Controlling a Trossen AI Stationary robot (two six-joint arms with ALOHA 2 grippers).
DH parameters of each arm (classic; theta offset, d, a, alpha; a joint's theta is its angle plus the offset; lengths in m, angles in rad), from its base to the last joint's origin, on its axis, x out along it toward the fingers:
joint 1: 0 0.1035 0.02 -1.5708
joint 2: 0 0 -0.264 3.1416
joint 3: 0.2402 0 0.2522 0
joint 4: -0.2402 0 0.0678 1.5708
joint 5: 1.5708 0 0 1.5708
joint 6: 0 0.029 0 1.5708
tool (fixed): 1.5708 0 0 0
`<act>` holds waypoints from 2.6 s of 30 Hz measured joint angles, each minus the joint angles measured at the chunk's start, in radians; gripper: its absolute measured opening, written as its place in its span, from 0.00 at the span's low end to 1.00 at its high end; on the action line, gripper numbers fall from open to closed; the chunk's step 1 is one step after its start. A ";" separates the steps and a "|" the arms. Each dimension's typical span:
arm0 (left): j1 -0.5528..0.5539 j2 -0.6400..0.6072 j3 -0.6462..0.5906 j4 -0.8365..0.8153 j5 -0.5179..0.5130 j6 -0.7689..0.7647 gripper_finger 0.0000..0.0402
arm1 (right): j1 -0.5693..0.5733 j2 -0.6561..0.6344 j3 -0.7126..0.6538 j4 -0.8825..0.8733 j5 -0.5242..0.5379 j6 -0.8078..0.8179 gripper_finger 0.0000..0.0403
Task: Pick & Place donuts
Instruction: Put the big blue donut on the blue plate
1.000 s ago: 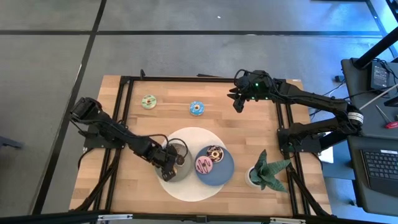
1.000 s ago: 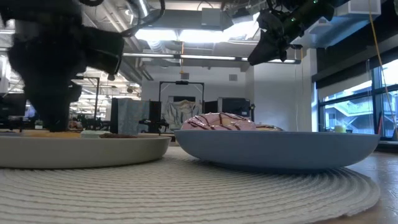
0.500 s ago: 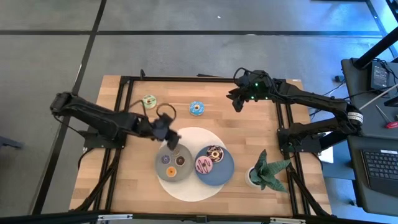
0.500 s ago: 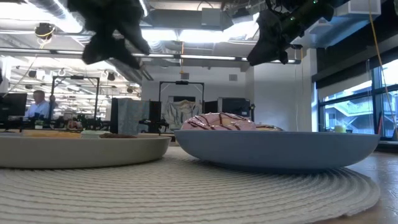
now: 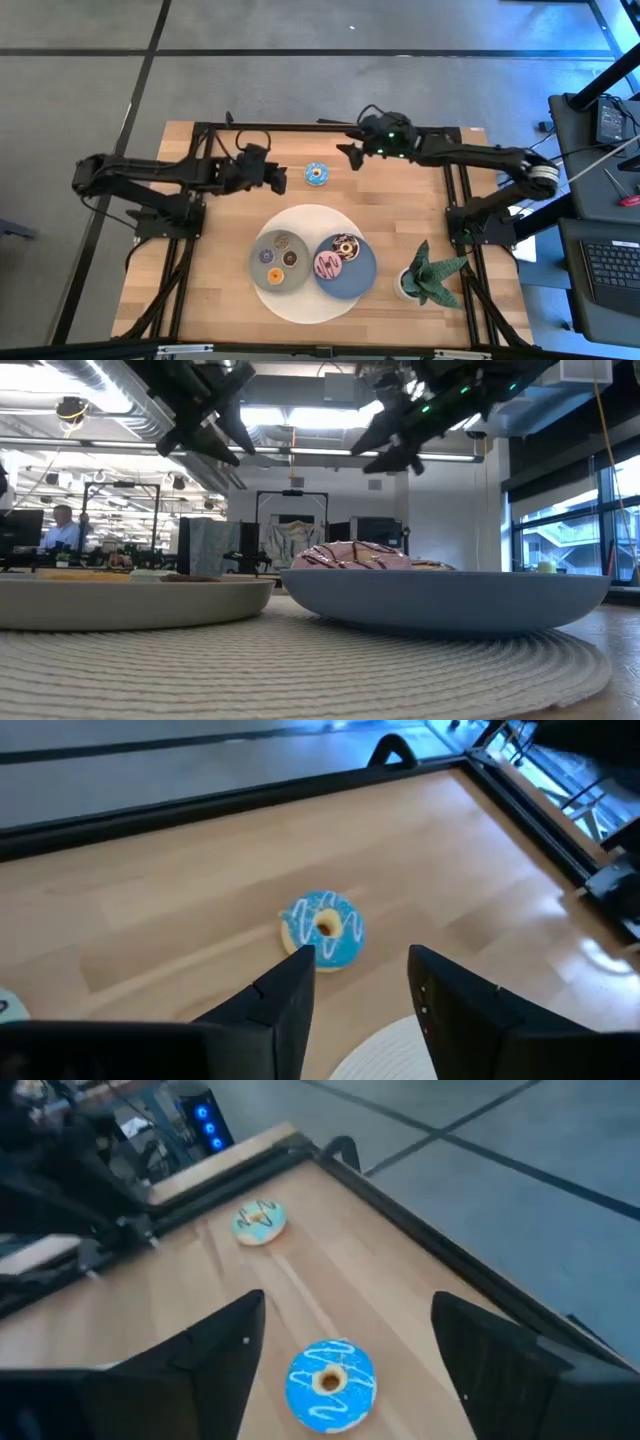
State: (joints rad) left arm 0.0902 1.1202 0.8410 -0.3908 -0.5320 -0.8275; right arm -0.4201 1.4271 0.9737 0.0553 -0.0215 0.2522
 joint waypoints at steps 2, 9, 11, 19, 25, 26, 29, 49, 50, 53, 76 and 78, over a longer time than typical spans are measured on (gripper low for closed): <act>0.041 0.000 0.000 0.000 0.047 0.027 0.39 | 0.000 0.060 0.011 0.033 0.010 0.012 0.73; 0.160 0.000 0.000 -0.001 0.199 0.120 0.39 | -0.048 0.328 0.259 -0.238 -0.026 -0.025 0.72; 0.187 0.000 0.000 -0.001 0.224 0.140 0.39 | -0.049 0.408 0.348 -0.334 -0.032 -0.051 0.71; 0.249 0.000 0.000 -0.001 0.301 0.179 0.39 | -0.050 0.648 0.623 -0.565 -0.080 -0.104 0.69; 0.255 0.000 0.000 -0.002 0.322 0.199 0.38 | -0.043 0.738 0.683 -0.626 -0.113 -0.112 0.69; 0.255 0.000 0.000 -0.002 0.322 0.203 0.38 | -0.040 0.746 0.683 -0.627 -0.121 -0.115 0.69; 0.255 0.001 0.000 -0.002 0.322 0.204 0.39 | -0.027 0.765 0.683 -0.635 -0.127 -0.125 0.69; 0.254 0.001 0.000 -0.002 0.325 0.222 0.38 | -0.013 0.795 0.684 -0.663 -0.063 -0.133 0.31; 0.254 0.001 0.000 -0.002 0.325 0.222 0.38 | -0.014 0.795 0.684 -0.668 -0.063 -0.141 0.28; 0.254 0.001 0.000 -0.002 0.325 0.222 0.38 | -0.013 0.795 0.684 -0.670 -0.063 -0.158 0.19; 0.257 0.001 0.000 0.002 0.317 0.247 0.37 | 0.082 0.672 0.794 -0.939 -0.027 -0.262 0.06; 0.257 0.001 0.000 0.003 0.317 0.247 0.37 | 0.115 0.638 0.794 -1.005 -0.001 -0.262 0.06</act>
State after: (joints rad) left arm 0.3477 1.1213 0.8410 -0.3874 -0.2153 -0.5800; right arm -0.3049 2.0656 1.7679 -0.9502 -0.0223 -0.0101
